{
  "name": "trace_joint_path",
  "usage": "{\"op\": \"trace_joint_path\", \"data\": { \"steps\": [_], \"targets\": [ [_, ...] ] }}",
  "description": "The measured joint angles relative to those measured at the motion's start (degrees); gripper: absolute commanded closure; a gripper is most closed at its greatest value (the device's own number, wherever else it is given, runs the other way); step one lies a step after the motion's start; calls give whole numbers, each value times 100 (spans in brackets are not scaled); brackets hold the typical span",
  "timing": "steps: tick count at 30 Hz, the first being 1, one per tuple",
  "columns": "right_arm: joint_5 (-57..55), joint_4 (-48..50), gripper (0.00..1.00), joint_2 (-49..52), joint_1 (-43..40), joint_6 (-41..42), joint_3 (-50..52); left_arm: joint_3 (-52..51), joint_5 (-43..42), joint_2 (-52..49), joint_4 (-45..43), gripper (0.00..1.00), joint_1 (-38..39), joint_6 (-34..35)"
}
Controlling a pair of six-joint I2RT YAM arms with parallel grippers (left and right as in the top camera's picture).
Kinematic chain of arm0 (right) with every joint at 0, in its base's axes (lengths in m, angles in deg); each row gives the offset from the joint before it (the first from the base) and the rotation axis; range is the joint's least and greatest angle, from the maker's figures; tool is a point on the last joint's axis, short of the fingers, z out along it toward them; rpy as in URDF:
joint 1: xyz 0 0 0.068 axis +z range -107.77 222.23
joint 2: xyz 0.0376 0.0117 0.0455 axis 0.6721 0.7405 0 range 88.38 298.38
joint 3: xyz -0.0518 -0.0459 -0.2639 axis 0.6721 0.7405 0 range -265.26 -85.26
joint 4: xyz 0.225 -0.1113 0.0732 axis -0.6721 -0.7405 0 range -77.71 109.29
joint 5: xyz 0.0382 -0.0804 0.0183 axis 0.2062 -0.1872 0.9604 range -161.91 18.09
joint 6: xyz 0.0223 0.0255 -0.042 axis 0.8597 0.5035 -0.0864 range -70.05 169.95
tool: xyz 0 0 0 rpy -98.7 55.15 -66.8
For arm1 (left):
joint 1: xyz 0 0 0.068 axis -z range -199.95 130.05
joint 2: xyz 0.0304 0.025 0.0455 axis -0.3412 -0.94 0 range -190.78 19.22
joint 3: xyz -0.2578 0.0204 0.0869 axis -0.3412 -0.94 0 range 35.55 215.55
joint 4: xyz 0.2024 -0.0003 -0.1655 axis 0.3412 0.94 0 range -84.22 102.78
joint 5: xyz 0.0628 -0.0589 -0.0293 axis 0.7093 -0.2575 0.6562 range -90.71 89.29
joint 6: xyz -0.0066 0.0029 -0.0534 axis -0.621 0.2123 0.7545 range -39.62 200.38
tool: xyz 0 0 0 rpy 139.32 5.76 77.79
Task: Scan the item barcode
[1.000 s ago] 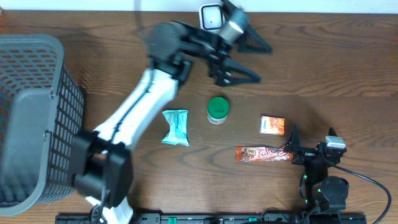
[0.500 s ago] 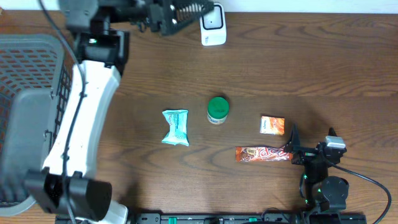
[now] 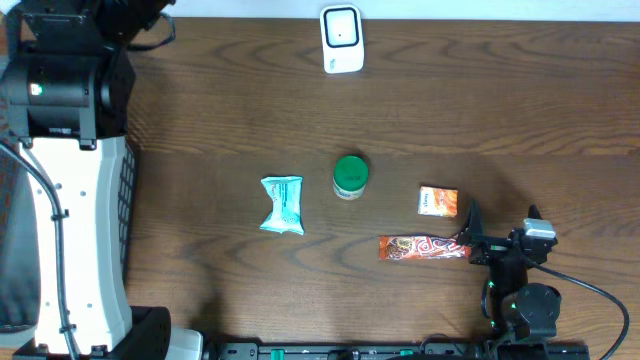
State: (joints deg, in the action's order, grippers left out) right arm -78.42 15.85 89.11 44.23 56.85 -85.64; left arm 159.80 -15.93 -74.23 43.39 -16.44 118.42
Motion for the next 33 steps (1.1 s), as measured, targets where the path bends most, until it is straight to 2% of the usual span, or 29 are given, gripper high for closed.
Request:
{"op": "trace_joint_path", "data": {
  "steps": [2,6,10,12,16,22,26,33],
  "targets": [
    [0,2,1,0,0,0,0,37,1032,2,625,16,9,-684],
    [0,2,1,0,0,0,0,37,2509,2,1257,16,4,-1504],
    [0,2,1,0,0,0,0,37,3888,48,1078,16,4,-2105],
    [0,0,1,0,0,0,0,37,4286,155,826,16,2,-2385],
    [0,2,1,0,0,0,0,37,4701,651,658,16,4,-2765],
    [0,2,1,0,0,0,0,37,4970,1707,861,16,4,-3195],
    [0,2,1,0,0,0,0,-94,5034,2328,992,16,4,-3226],
    [0,2,1,0,0,2,0,-1003,4999,3324,778,16,4,-3206]
  ]
}}
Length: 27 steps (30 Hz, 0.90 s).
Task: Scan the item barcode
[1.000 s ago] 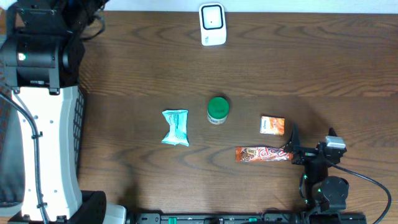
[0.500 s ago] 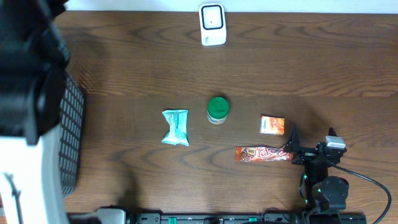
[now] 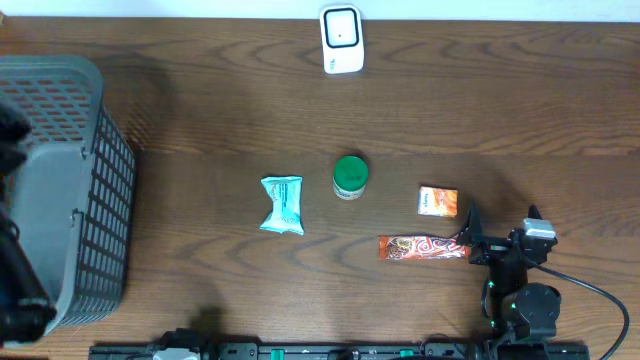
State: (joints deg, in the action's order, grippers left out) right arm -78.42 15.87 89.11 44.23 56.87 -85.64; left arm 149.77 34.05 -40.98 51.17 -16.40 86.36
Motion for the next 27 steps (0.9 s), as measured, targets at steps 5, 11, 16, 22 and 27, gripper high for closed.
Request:
{"op": "trace_joint_path", "data": {
  "steps": [5,11,16,22,27],
  "targets": [
    [0,4,1,0,0,0,0,-846,-144,542,-420,16,0,9],
    [507,72,1,2,0,560,0,-1853,-188,1191,-1012,16,0,15],
    [1519,531,1,0,0,1978,0,-2441,-186,1617,-1375,16,0,15],
    [2538,-1327,1,103,0,3110,-586,-2865,-186,2009,-1598,16,0,15],
    [2312,-2927,1,975,0,2970,-2269,-2953,-186,2236,-1703,16,0,15]
  ]
}}
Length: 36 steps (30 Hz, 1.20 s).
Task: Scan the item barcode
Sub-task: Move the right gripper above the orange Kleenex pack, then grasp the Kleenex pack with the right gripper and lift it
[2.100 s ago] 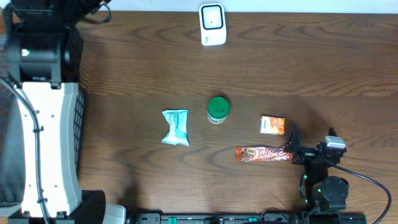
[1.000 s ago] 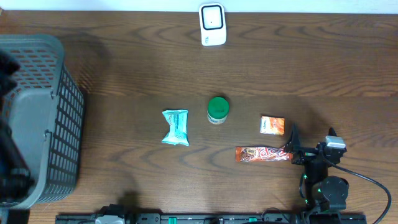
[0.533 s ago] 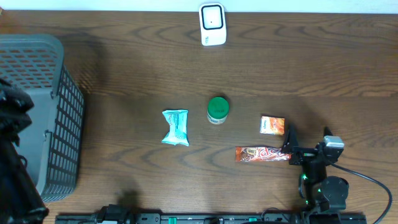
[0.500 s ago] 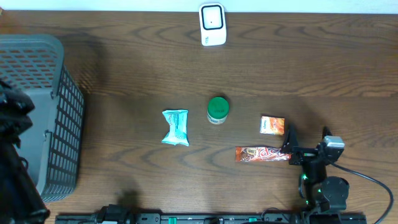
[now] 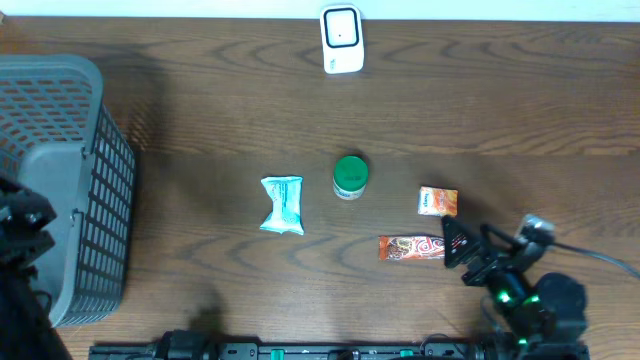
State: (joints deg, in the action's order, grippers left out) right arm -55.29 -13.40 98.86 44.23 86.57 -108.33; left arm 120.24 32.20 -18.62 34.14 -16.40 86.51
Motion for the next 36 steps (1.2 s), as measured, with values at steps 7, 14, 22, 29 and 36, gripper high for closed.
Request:
{"op": "trace_joint_path", "data": {
  "steps": [7,14,22,29,36],
  "targets": [
    [-260,-2249,1,3519,0,-815,-2879,-2,0,138,-22,16,0,2],
    [-275,-3622,1,6922,0,-1703,-5300,-9,-2,138,-24,16,0,2],
    [-378,-3543,1,8865,28,-2205,-5630,-103,-2,138,-35,16,0,0],
    [-774,-3421,1,9750,326,-2317,-5630,-109,-2,138,-52,16,0,0],
    [-994,-2955,1,10048,389,-2367,-5628,-109,-2,138,-61,16,0,0]
  ]
}}
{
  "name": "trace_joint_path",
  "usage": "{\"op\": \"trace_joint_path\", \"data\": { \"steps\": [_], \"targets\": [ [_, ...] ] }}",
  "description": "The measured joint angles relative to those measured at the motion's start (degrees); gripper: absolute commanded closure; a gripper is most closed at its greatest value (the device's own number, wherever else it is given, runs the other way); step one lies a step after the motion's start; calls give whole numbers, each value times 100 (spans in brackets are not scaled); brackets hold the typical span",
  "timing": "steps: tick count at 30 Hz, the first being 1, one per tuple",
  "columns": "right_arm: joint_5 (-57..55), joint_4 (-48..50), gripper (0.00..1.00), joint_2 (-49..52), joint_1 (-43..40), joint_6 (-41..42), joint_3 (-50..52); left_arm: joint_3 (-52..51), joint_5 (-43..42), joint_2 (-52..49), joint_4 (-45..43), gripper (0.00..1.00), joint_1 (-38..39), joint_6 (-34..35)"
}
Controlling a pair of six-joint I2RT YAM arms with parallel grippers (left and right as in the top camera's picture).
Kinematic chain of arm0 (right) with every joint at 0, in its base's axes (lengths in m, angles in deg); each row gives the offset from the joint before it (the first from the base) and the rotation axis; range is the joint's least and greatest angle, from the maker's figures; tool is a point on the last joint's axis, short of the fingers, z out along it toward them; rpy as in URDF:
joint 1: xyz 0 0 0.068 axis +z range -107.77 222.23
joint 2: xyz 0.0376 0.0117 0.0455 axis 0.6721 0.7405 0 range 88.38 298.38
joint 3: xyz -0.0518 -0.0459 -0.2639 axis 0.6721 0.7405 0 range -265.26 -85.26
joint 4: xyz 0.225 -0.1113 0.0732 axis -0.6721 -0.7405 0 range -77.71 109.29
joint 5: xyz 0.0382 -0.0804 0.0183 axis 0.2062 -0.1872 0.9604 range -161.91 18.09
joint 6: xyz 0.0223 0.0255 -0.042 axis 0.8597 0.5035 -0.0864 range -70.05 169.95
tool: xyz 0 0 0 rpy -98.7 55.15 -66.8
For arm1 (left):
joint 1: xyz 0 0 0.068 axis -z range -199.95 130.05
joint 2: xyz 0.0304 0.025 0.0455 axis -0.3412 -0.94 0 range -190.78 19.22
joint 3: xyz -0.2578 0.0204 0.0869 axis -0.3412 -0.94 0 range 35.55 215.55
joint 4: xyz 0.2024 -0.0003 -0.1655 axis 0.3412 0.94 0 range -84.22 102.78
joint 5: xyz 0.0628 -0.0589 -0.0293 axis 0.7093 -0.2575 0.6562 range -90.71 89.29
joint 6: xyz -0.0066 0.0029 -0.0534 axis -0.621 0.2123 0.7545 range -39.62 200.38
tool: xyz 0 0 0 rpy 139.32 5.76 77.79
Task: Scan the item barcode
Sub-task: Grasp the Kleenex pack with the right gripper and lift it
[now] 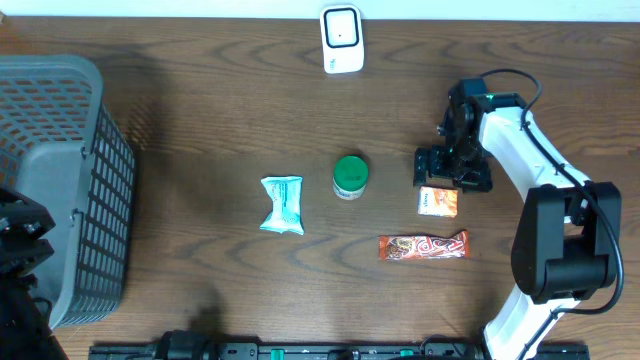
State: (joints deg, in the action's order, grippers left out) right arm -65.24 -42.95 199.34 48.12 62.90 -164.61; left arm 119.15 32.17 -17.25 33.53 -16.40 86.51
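The white barcode scanner (340, 40) stands at the table's far edge, in the middle. Four items lie mid-table: a teal packet (282, 204), a green-lidded jar (350, 176), a small orange packet (438, 201) and a brown-and-red candy bar (423, 246). My right arm reaches out over the table, and its gripper (452, 170) hangs open just beyond the orange packet, holding nothing. Only dark parts of my left arm (22, 240) show at the lower left edge, and its fingers cannot be made out.
A grey mesh basket (60, 190) fills the left side of the table. The right arm's white links (520, 140) and black base (560, 260) take up the right side, with a cable looping near the far right.
My right arm has moved from beside the candy bar's right end, near the front edge, to farther out over the table. Its gripper now hangs by the orange packet. No item has moved.
At first my left arm loomed large over the basket and my right gripper rested open by the candy bar. Then the left arm had dropped to the lower left, uncovering the basket. The right gripper then shifted at the bar and now sits by the orange packet.
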Motion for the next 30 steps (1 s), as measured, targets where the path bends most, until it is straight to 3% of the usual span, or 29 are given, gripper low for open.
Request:
{"op": "trace_joint_path", "data": {
  "steps": [14,22,30],
  "targets": [
    [-463,1351,5,-105,400,-323,1150,0,0,0,-13,16,0,2],
    [-682,1526,33,-273,409,-452,1440,0,0,0,-13,15,0,0],
    [-645,1274,36,-275,409,-378,1412,0,0,0,-13,16,0,0]
  ]
}}
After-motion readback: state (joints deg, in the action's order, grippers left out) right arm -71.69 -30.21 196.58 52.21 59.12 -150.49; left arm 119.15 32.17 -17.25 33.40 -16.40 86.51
